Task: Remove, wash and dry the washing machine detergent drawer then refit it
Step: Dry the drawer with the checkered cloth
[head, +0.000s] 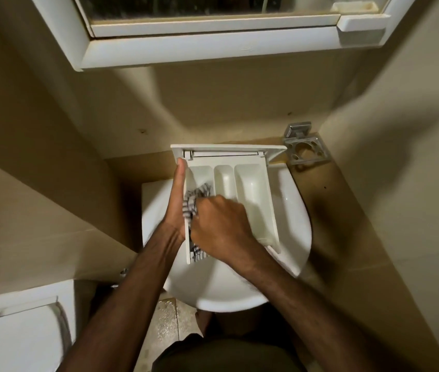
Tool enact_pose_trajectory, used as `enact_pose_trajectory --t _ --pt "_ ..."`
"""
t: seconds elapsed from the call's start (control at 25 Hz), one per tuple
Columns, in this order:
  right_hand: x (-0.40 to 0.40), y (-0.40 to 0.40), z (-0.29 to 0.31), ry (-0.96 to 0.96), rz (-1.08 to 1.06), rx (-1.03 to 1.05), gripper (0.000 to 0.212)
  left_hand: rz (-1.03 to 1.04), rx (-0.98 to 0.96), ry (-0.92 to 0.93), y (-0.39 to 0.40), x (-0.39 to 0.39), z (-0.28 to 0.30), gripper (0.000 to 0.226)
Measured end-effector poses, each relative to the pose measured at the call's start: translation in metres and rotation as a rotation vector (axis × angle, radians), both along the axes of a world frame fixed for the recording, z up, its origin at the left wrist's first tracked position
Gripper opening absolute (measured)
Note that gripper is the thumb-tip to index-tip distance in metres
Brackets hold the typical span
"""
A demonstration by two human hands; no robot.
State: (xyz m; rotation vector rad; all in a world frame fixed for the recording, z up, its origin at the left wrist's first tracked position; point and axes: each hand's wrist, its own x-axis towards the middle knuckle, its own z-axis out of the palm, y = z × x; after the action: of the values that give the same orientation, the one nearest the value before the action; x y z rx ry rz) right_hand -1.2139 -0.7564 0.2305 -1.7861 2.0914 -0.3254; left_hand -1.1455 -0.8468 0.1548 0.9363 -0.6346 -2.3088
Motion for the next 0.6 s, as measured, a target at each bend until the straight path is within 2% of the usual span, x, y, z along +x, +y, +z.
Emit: enact_pose_trajectory --t 0.08,0.2,0.32,0.4,0.48,0.56,0.6 --pt "-0.005 0.011 0.004 -0.084 0.036 0.130 0.016 -0.022 0.005 -0.060 -0.003 0.005 -0.007 0.081" --pt "-0.013 -0.011 0.005 -0.043 -0.046 0.086 0.009 0.058 -0.030 -0.153 0.009 -0.002 0.000 0.065" --pt "-0.014 -0.025 0.008 0.051 -0.169 -0.081 0.019 0.044 -0.071 -0.031 0.014 -0.015 0.005 0.068" --pt "-0.012 -0.007 0.005 0.001 -0.038 0.004 0.007 0.008 -0.063 -0.028 0.012 -0.008 0.009 0.078" --pt "-0.014 0.011 0.001 -0.112 0.070 0.161 0.012 -0.050 0.008 -0.013 0.006 -0.002 0.010 0.078" --pt "-0.020 -0.003 0.000 -0.111 0.004 0.136 0.013 -0.036 -0.001 -0.067 0.008 -0.003 0.013 0.072" --pt "-0.021 -0.011 0.002 -0.070 -0.060 0.051 0.013 -0.007 -0.034 -0.079 0.008 -0.006 0.008 0.070"
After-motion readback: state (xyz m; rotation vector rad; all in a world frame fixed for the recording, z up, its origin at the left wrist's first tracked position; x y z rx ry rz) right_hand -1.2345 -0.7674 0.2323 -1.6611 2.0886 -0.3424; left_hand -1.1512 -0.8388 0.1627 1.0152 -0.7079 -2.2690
